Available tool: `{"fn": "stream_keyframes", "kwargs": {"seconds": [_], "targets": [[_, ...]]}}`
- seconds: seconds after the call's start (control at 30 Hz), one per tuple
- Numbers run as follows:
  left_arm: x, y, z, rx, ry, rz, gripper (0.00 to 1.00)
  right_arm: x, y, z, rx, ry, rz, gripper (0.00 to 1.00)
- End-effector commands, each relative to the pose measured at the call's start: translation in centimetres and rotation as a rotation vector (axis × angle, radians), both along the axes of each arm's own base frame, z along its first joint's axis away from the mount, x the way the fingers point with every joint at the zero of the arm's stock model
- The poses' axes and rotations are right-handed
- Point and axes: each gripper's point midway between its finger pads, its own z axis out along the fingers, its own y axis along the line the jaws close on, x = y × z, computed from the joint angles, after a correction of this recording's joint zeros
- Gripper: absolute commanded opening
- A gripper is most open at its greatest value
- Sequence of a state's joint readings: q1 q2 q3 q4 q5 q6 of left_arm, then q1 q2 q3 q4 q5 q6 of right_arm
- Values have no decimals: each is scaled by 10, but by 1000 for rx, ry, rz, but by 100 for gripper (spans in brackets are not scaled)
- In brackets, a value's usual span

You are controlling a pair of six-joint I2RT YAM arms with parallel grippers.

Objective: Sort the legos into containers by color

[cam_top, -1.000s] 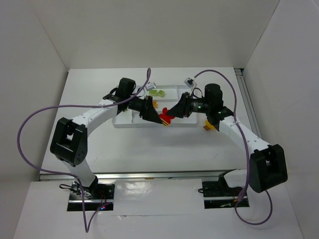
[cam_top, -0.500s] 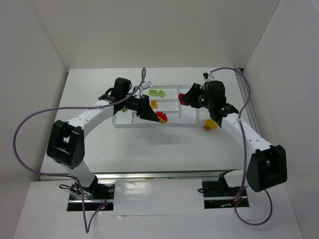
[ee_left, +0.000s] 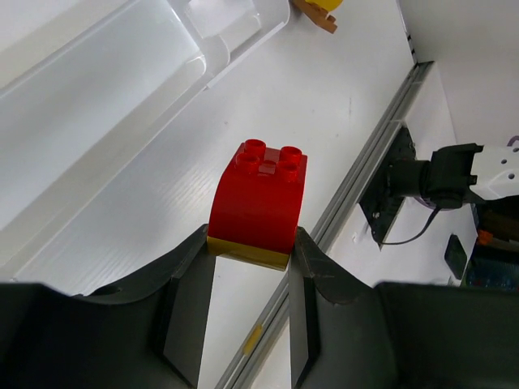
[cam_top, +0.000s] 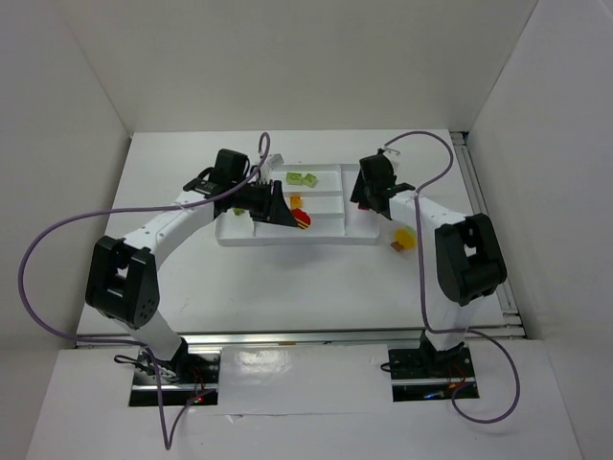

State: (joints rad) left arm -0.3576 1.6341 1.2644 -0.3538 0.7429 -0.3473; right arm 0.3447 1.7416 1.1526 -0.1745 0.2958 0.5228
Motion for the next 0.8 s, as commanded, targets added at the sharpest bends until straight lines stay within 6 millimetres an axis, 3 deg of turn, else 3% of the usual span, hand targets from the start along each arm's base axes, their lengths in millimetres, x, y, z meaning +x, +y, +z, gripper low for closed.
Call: {"fn": "stream_keyframes", "kwargs": {"seconds": [0.0, 0.07, 0.13, 0.27, 0.3, 0.33, 0.37, 0.4, 0.43, 0.47, 0.53, 0.7, 0.77], "targets": [[0, 1, 17, 0, -31, 22, 0, 31, 3, 39, -34, -124, -19, 61], [-1, -2, 21, -4, -40, 13, 0, 29, 5, 38, -34, -110, 6, 76], [-1, -2, 21, -1, -49, 8, 0, 26, 7, 48, -25, -124, 23, 77], [-6, -9, 23, -21, -58, -53, 0, 8, 18, 103, 53, -224, 114, 74], [-12, -13, 23, -50, -50, -105, 0, -3, 22, 101, 65, -224, 165, 73], [-14, -16, 30, -75, -63, -134, 0, -10, 25, 110, 94, -255, 212, 72], [-17, -18, 29, -92, -53, -161, 0, -26, 39, 137, 176, -316, 334, 72], [-23, -20, 36, -123, -61, -206, 0, -37, 47, 137, 201, -342, 426, 72], [-25, -21, 37, -134, -68, -224, 0, -46, 51, 144, 239, -364, 501, 81], [-25, -21, 41, -141, -95, -244, 0, -71, 73, 159, 308, -389, 681, 84], [-31, -24, 43, -177, -98, -296, 0, -97, 90, 163, 391, -372, 848, 93], [-41, -26, 55, -239, -131, -376, 0, -137, 110, 161, 509, -344, 1064, 94], [-43, -27, 57, -252, -136, -391, 0, -142, 113, 160, 533, -336, 1105, 94]]}}
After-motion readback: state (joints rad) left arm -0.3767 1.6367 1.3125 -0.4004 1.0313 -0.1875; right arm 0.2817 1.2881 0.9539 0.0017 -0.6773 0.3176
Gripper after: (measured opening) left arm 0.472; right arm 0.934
